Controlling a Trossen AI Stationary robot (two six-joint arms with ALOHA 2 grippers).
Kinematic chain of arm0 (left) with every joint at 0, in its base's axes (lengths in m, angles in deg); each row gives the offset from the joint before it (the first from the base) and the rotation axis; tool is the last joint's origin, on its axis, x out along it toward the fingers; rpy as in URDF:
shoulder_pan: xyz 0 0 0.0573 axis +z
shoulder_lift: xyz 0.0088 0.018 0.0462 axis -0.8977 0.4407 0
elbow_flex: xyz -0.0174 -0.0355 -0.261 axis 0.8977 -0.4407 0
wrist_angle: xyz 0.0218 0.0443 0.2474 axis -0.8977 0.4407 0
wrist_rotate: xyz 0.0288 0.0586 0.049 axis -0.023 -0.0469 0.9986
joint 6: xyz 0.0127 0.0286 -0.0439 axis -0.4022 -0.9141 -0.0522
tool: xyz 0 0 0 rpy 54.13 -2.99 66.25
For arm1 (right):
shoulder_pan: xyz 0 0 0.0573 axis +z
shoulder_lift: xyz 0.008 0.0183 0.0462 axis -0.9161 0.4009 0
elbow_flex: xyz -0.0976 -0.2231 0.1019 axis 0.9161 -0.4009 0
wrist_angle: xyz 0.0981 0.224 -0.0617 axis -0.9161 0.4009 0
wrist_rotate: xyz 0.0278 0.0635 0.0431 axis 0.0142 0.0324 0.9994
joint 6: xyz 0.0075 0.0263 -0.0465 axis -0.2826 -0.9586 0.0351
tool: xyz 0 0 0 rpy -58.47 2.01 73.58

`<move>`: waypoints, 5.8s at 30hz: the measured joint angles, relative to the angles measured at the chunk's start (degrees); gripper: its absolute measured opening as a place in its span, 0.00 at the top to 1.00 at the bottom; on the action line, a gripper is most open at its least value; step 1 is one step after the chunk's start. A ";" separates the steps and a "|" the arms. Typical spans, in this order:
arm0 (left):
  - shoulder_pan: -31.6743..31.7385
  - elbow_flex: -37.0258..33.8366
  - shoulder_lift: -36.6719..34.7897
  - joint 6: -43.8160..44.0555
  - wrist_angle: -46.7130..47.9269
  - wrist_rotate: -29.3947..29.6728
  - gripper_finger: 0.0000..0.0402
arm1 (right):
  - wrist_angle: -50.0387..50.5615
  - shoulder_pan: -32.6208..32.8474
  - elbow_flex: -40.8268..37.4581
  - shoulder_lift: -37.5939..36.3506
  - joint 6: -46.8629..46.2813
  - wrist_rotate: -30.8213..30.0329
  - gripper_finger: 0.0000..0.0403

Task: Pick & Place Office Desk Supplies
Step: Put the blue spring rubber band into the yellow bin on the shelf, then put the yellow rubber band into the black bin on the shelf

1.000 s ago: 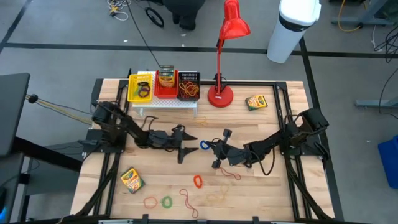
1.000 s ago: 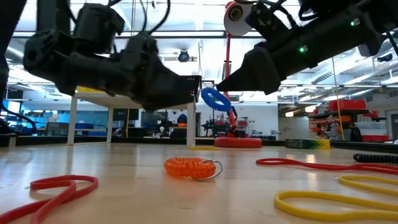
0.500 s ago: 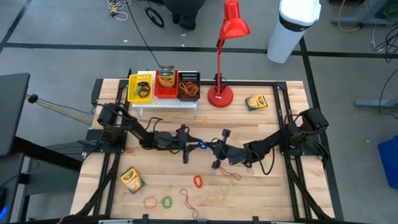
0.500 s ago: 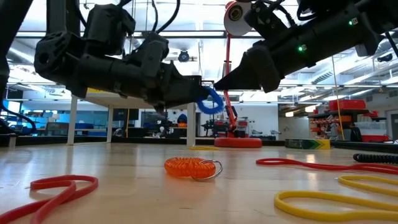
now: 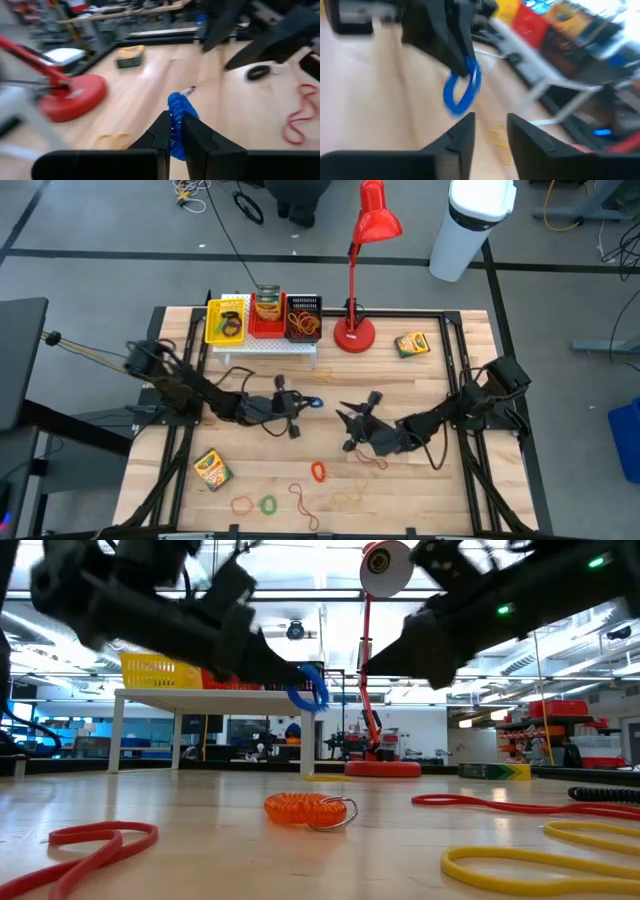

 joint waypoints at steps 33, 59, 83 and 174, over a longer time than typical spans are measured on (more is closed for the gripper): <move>10.54 1.79 -56.54 -45.48 16.12 53.41 0.93 | 4.24 3.36 0.00 -0.04 -2.35 9.58 0.97; 19.12 4.40 -58.12 -15.30 60.91 -19.53 0.94 | 4.96 3.36 0.00 -0.04 -2.54 9.65 0.98; 59.49 19.19 -49.75 -1.83 90.46 -21.33 0.94 | 4.94 3.34 0.00 -0.04 -2.55 10.70 0.99; 25.74 -18.27 -44.15 -7.83 9.27 -28.90 0.96 | 25.34 -35.58 11.04 7.35 -11.33 53.36 0.44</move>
